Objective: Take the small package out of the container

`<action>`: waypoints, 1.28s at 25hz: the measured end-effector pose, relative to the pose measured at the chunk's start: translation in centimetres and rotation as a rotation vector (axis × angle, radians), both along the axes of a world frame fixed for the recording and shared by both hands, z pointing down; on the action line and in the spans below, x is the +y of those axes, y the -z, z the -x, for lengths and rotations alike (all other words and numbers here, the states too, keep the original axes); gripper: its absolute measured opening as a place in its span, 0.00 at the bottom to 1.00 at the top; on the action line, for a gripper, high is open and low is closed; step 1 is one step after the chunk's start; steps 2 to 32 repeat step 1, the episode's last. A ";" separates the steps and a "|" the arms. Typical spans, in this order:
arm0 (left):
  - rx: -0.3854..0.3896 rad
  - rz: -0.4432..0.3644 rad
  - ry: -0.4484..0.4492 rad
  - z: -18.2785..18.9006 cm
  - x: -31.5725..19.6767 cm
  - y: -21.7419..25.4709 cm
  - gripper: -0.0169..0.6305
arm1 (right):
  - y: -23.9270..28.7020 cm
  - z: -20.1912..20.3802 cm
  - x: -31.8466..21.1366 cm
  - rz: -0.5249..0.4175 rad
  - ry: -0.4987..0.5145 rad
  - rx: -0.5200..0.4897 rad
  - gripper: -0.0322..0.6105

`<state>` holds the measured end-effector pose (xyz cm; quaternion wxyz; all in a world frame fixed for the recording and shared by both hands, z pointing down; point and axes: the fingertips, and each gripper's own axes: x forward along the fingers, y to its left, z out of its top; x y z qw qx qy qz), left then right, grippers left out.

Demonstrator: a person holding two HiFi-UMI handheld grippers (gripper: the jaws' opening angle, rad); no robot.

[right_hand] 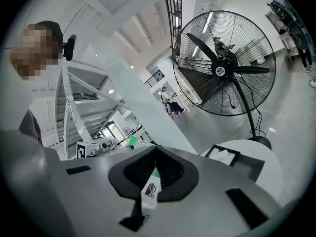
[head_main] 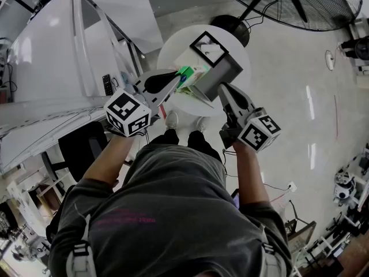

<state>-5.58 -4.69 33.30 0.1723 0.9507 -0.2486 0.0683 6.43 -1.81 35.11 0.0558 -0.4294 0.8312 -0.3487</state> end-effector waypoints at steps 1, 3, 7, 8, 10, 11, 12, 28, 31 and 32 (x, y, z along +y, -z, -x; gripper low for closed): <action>-0.001 0.001 0.000 -0.1 0.0 0.0 0.06 | 0.0 -0.1 -0.1 0.001 0.001 -0.002 0.08; -0.001 0.001 0.000 -0.1 0.0 0.0 0.06 | 0.0 -0.1 -0.1 0.001 0.001 -0.002 0.08; -0.001 0.001 0.000 -0.1 0.0 0.0 0.06 | 0.0 -0.1 -0.1 0.001 0.001 -0.002 0.08; -0.001 0.001 0.000 -0.1 0.0 0.0 0.06 | 0.0 -0.1 -0.1 0.001 0.001 -0.002 0.08; -0.001 0.001 0.000 -0.1 0.0 0.0 0.06 | 0.0 -0.1 -0.1 0.001 0.001 -0.002 0.08; -0.001 0.001 0.000 -0.1 0.0 0.0 0.06 | 0.0 -0.1 -0.1 0.001 0.001 -0.002 0.08; -0.001 0.001 0.000 -0.1 0.0 0.0 0.06 | 0.0 -0.1 -0.1 0.001 0.001 -0.002 0.08; -0.001 0.001 0.000 -0.1 0.0 0.0 0.06 | 0.0 -0.1 -0.1 0.001 0.001 -0.002 0.08; -0.001 0.001 0.000 -0.1 0.0 0.0 0.06 | 0.0 -0.1 -0.1 0.001 0.001 -0.002 0.08; -0.001 0.001 0.000 -0.1 0.0 0.0 0.06 | 0.0 -0.1 -0.1 0.001 0.001 -0.002 0.08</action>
